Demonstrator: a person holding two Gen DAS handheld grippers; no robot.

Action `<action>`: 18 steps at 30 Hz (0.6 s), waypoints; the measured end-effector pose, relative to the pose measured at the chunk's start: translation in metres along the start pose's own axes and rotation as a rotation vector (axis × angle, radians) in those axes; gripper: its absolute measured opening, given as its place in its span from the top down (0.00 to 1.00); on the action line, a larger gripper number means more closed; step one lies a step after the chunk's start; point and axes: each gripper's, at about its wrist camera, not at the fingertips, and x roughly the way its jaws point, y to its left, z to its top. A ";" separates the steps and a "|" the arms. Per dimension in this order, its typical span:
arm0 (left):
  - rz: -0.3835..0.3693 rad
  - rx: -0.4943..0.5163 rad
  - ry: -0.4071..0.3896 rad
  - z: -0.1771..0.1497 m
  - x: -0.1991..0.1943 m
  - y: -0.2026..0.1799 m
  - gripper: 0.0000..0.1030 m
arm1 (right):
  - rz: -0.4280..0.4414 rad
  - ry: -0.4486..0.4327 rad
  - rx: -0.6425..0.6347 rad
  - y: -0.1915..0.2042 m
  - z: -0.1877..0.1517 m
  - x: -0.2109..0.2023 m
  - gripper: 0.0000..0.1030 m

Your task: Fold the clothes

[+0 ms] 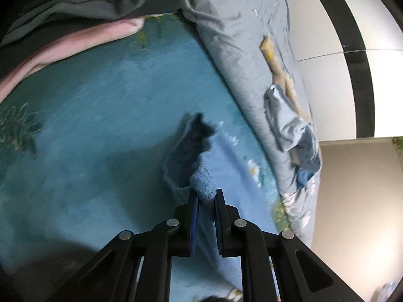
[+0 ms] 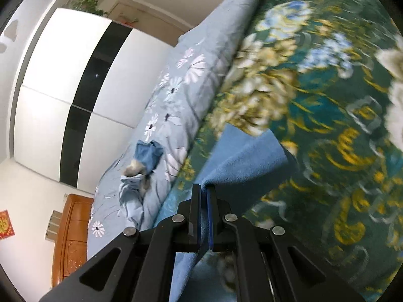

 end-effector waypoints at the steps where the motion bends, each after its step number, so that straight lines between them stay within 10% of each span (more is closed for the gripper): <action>1: -0.007 -0.017 0.000 0.004 0.004 -0.001 0.88 | -0.014 0.012 -0.016 0.006 0.005 0.010 0.96; 18: 0.065 -0.114 0.035 0.091 0.120 -0.028 0.88 | -0.333 0.241 -0.010 0.007 0.056 0.186 0.96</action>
